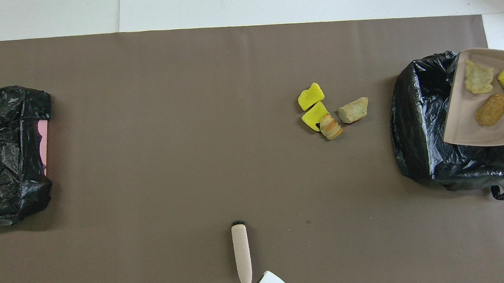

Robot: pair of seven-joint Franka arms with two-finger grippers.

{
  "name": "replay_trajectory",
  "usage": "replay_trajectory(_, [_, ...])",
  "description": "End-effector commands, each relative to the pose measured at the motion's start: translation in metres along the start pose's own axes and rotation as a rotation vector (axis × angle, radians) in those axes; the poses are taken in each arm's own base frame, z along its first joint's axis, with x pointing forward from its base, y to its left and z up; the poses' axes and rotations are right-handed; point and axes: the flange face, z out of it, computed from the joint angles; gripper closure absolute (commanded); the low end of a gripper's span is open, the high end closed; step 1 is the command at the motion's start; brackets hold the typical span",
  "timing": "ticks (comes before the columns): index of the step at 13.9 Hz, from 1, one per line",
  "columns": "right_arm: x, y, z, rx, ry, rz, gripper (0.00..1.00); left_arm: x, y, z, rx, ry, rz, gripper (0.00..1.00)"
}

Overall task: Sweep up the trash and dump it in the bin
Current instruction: 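Carry the loaded dustpan with the right gripper over the black bag, then tilt the dustpan with the right gripper to dump pieces into the bag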

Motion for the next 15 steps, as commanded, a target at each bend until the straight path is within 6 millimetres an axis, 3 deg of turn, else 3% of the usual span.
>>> replay_trajectory(1, [0.011,0.002,0.003,-0.026,-0.108,-0.111,1.0,0.012,-0.004,0.001,-0.022,-0.031,0.008,0.38])
replay_trajectory(2, [0.016,0.002,0.008,-0.035,-0.155,-0.152,1.0,0.016,-0.003,-0.004,-0.026,-0.033,0.004,0.14])
replay_trajectory(3, [0.018,0.002,0.011,-0.052,-0.176,-0.189,1.0,0.025,-0.003,-0.016,-0.03,-0.036,0.016,0.0])
replay_trajectory(5, [0.025,0.002,0.013,-0.057,-0.213,-0.296,1.0,0.058,-0.009,-0.049,-0.03,-0.058,0.063,0.0])
replay_trajectory(8, [0.052,0.002,0.002,-0.079,-0.321,-0.461,1.0,0.112,-0.025,-0.112,-0.063,0.003,0.093,0.0])
replay_trajectory(11, [0.056,0.006,-0.003,-0.119,-0.36,-0.526,1.0,0.177,-0.063,-0.187,-0.076,0.139,0.144,0.0])
replay_trajectory(12, [0.056,0.007,-0.004,-0.121,-0.397,-0.546,1.0,0.203,-0.079,-0.207,-0.059,0.16,0.173,0.0])
replay_trajectory(15, [0.059,0.006,-0.023,-0.134,-0.45,-0.566,1.0,0.257,-0.134,-0.266,-0.047,0.187,0.201,0.0])
